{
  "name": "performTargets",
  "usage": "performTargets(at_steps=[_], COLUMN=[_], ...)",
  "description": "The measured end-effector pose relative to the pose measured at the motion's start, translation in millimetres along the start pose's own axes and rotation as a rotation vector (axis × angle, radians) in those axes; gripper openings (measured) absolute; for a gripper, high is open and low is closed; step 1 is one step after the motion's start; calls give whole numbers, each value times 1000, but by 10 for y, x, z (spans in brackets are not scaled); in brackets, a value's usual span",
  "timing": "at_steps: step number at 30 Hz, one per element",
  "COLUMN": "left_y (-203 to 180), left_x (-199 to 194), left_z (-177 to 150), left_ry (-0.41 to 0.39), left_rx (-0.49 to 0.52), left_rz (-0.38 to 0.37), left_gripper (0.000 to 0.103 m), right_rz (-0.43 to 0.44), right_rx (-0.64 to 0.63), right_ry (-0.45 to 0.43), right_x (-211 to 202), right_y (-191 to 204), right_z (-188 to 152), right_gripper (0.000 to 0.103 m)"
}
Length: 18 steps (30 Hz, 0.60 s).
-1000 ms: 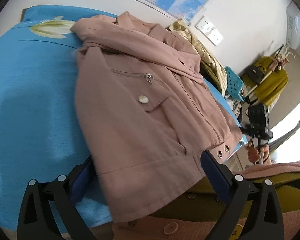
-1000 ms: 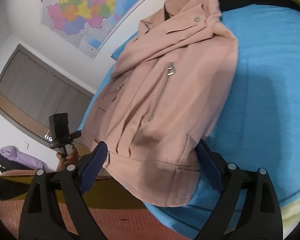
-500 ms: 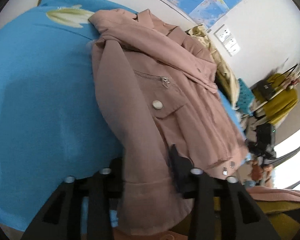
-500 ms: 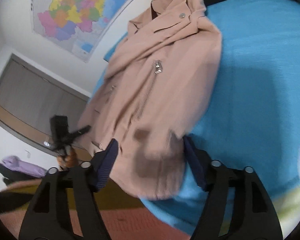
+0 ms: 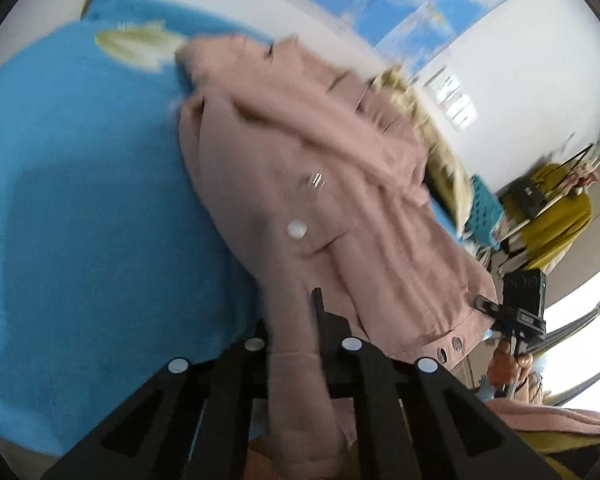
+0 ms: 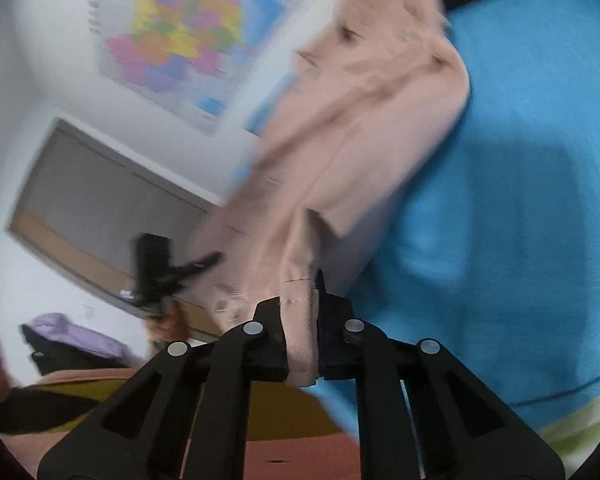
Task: Fold large clothes
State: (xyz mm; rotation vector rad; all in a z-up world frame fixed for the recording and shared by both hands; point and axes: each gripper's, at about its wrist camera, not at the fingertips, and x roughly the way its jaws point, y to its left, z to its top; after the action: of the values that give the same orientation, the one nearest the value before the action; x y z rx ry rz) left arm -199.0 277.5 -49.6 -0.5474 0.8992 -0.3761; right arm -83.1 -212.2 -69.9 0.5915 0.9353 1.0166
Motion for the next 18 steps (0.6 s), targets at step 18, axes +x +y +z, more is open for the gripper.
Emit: performTargets(at_steps=[18], left_y=[-12], left_x=[-395], left_z=[-119], left_ry=[-4], left_rx=[-23], left_rz=[-76], left_gripper=[7], right_rz=[50], right_rx=[-20], right_ry=[23], right_x=[-166], right_y=[279], right_z=[-249], right_gripper=[9])
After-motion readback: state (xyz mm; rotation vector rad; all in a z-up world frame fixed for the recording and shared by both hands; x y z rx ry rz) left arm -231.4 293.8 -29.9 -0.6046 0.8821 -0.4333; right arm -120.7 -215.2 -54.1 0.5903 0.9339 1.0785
